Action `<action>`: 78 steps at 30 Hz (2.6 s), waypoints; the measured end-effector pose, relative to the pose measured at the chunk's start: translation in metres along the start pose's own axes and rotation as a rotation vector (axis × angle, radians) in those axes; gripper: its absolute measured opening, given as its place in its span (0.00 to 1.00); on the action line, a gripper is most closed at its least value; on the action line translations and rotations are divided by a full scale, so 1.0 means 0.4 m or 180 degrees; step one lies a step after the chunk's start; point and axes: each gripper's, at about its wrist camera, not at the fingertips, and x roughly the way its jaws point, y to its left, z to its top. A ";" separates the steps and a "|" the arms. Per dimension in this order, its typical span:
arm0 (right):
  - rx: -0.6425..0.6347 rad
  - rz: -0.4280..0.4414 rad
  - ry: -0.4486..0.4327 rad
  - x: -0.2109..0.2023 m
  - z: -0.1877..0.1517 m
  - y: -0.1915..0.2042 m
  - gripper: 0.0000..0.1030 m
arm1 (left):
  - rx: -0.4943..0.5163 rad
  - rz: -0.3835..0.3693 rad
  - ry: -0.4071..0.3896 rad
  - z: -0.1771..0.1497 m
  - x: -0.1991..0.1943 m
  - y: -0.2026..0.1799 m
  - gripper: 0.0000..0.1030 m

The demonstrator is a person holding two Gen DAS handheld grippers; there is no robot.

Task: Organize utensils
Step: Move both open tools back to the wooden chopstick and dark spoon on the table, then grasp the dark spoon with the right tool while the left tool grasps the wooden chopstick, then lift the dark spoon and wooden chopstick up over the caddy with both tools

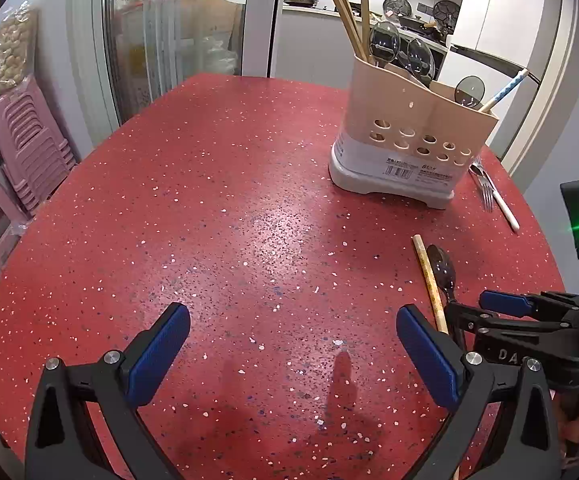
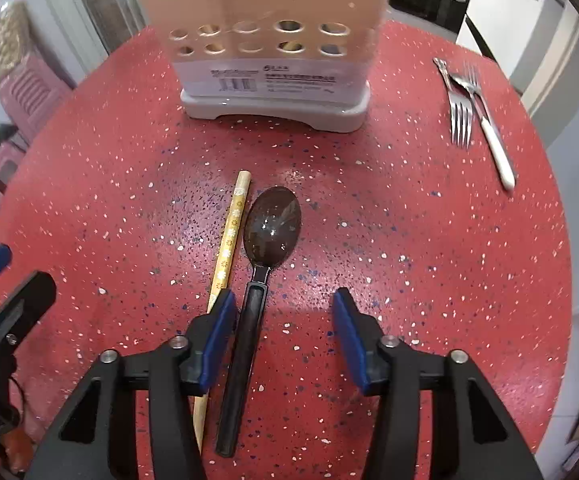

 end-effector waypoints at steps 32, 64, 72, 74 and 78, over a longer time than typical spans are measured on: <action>0.0199 0.0287 -0.0213 -0.048 -0.027 -0.130 0.12 | 0.0561 -0.0348 0.0772 0.048 0.048 -0.219 0.82; 0.0397 0.0737 -0.0615 -0.142 -0.043 -0.215 0.12 | 0.0738 -0.0613 0.0421 0.041 -0.040 -0.280 0.30; 0.0408 0.0872 -0.0904 -0.197 -0.036 -0.214 0.12 | 0.0525 -0.0688 -0.0076 0.081 -0.141 -0.222 0.30; 0.0402 0.0906 -0.0998 -0.212 -0.031 -0.213 0.12 | 0.0474 -0.0697 -0.0184 0.092 -0.167 -0.211 0.30; 0.0362 0.0963 -0.1189 -0.248 -0.026 -0.206 0.12 | 0.0384 -0.0731 -0.0330 0.115 -0.197 -0.181 0.30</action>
